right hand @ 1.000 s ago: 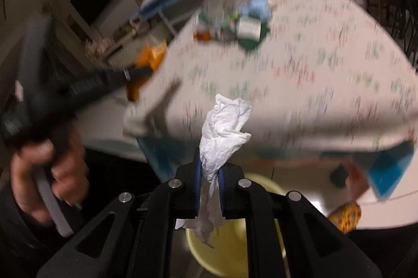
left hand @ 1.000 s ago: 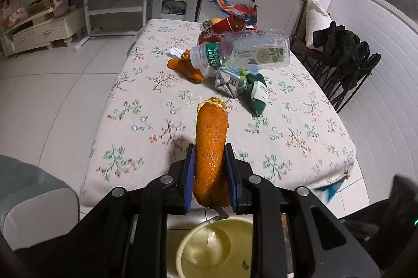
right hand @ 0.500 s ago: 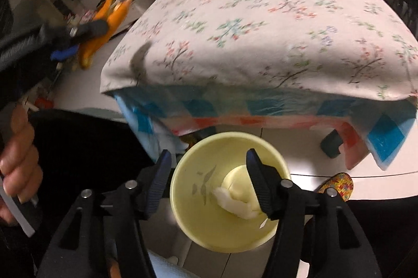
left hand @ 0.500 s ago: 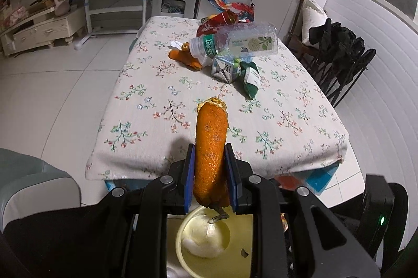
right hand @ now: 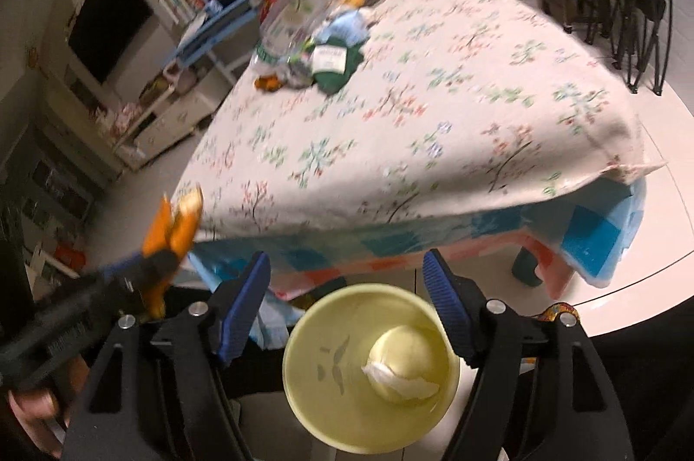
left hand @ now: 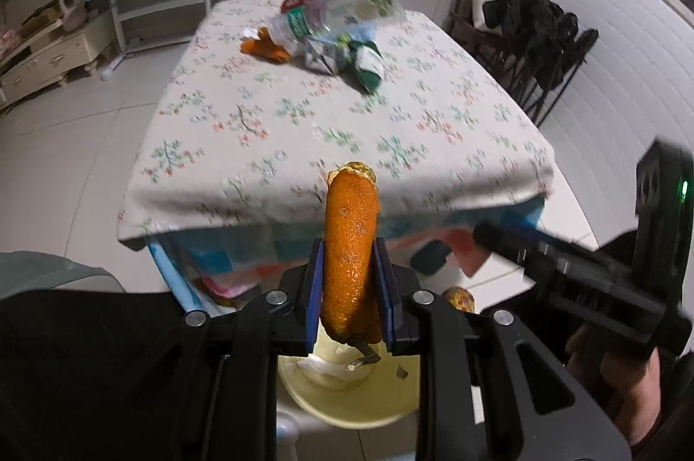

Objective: Collect trash
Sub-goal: 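Lower the orange piece into the basin and open the left tool, then grasp the clear water bottle with the left tool while the right tool grasps the green felt tag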

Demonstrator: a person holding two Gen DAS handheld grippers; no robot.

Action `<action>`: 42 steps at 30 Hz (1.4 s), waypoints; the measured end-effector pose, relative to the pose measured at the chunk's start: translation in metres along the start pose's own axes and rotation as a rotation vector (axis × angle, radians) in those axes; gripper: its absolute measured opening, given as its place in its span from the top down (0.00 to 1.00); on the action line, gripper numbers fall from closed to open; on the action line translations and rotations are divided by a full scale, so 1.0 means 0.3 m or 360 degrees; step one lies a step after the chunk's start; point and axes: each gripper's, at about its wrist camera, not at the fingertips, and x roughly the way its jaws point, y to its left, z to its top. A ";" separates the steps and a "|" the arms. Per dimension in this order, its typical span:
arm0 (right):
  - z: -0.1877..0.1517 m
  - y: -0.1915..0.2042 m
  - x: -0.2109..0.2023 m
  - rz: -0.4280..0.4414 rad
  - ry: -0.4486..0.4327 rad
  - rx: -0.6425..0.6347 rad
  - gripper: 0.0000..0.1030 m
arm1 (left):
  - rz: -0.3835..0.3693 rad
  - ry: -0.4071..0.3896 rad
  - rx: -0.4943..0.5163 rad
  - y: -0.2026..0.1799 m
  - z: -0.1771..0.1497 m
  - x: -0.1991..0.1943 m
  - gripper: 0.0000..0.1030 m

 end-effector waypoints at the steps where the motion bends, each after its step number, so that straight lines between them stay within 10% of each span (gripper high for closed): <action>1: 0.001 0.000 -0.002 -0.0002 -0.0010 0.0007 0.31 | -0.0004 0.0012 0.0010 -0.006 -0.007 0.001 0.79; 15: 0.009 -0.024 -0.028 -0.0017 -0.0070 0.0065 0.29 | -0.0062 0.0283 0.0135 -0.092 -0.151 0.062 0.66; 42: 0.039 -0.002 -0.014 0.0007 -0.0080 0.0060 0.28 | 0.0007 -0.0096 -0.0012 0.017 -0.025 -0.056 0.36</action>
